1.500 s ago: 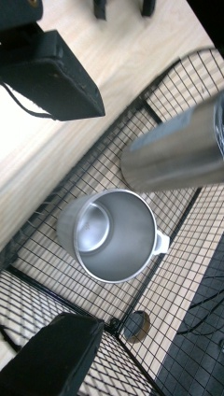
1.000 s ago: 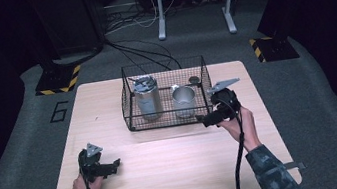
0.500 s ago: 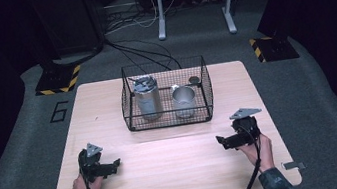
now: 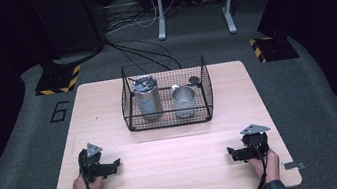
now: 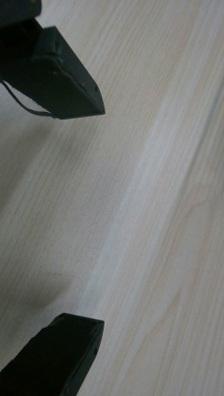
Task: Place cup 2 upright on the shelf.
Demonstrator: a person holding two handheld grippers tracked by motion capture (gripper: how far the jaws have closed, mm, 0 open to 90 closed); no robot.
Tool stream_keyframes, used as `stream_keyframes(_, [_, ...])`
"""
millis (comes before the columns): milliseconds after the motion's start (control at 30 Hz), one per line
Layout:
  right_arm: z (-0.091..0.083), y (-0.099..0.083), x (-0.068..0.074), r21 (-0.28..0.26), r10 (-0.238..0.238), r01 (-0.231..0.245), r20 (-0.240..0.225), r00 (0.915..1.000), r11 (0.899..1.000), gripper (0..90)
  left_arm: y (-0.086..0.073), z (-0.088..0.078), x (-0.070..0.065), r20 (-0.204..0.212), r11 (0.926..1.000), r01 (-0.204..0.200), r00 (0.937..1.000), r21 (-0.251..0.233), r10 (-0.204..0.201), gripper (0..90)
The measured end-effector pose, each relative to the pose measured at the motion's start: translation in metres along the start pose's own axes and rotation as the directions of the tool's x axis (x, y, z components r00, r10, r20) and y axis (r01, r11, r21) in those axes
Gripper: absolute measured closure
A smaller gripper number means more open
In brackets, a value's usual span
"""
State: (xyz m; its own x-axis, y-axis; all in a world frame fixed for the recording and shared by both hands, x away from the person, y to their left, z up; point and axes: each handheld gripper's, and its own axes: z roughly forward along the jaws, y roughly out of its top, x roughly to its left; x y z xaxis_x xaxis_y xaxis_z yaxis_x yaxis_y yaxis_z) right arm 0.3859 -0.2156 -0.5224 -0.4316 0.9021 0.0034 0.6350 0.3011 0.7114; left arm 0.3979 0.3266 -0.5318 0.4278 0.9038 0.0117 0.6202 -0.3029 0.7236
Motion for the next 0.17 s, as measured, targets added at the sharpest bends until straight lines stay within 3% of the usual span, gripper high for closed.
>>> stream_keyframes(67, [0.0038,-0.0028,-0.0002,0.013,-0.018,0.017,0.009,0.9998,1.000,0.0,0.0000,0.0000,0.0000,0.000,1.0000,0.000,1.0000,0.000,0.000,0.1])
stream_keyframes(167, [0.0036,-0.0068,-0.0017,-0.009,-0.013,0.013,-0.002,0.9999,1.000,0.0,0.0000,0.0000,0.0000,0.000,1.0000,0.001,1.0000,0.000,-0.001,0.1])
